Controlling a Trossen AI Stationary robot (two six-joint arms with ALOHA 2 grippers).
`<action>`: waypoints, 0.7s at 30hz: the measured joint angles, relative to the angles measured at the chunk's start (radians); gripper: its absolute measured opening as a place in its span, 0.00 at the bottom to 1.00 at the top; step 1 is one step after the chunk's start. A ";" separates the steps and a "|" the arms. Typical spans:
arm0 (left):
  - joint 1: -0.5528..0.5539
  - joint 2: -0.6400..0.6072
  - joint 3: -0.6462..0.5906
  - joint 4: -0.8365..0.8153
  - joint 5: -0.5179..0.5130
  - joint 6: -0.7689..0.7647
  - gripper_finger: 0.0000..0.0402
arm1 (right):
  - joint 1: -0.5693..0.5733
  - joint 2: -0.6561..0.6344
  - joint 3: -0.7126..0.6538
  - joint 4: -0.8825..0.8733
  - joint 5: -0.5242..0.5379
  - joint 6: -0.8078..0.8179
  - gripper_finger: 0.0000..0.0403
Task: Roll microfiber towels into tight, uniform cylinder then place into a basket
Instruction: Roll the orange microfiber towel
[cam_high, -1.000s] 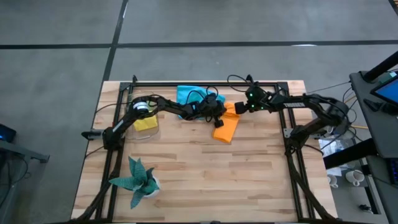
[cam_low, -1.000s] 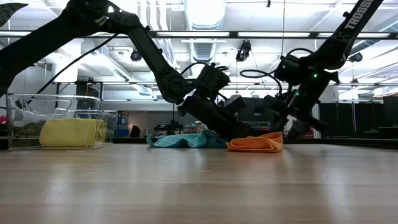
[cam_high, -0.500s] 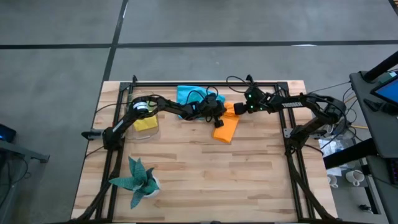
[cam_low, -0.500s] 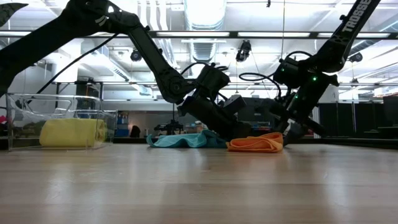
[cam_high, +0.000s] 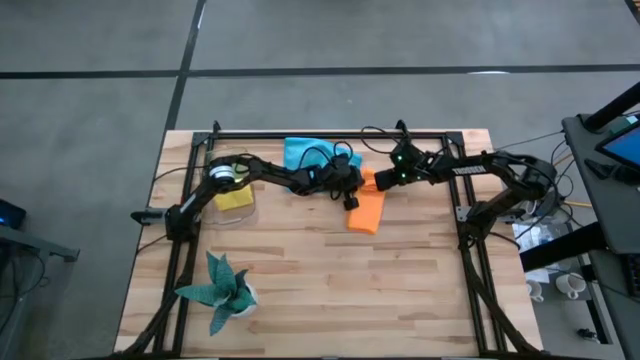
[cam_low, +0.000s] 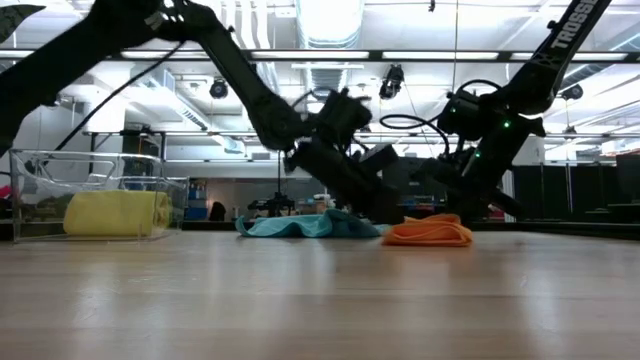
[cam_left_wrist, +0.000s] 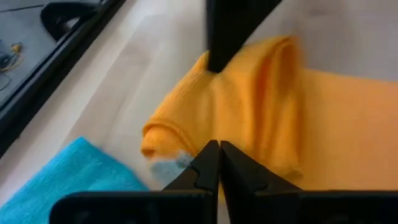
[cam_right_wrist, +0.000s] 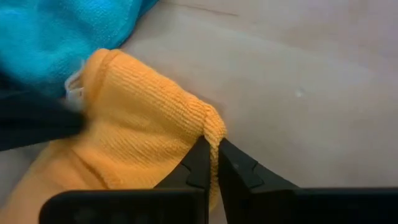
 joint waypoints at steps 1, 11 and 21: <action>-0.003 -0.022 -0.005 -0.029 0.002 0.002 0.00 | 0.007 -0.005 -0.001 -0.003 0.022 -0.006 0.03; -0.055 -0.335 -0.241 0.028 0.085 0.005 0.00 | 0.193 -0.065 -0.015 -0.056 0.380 -0.025 0.03; -0.135 -0.573 -0.580 0.245 0.147 -0.282 0.00 | 0.416 -0.069 -0.028 -0.074 0.672 0.145 0.03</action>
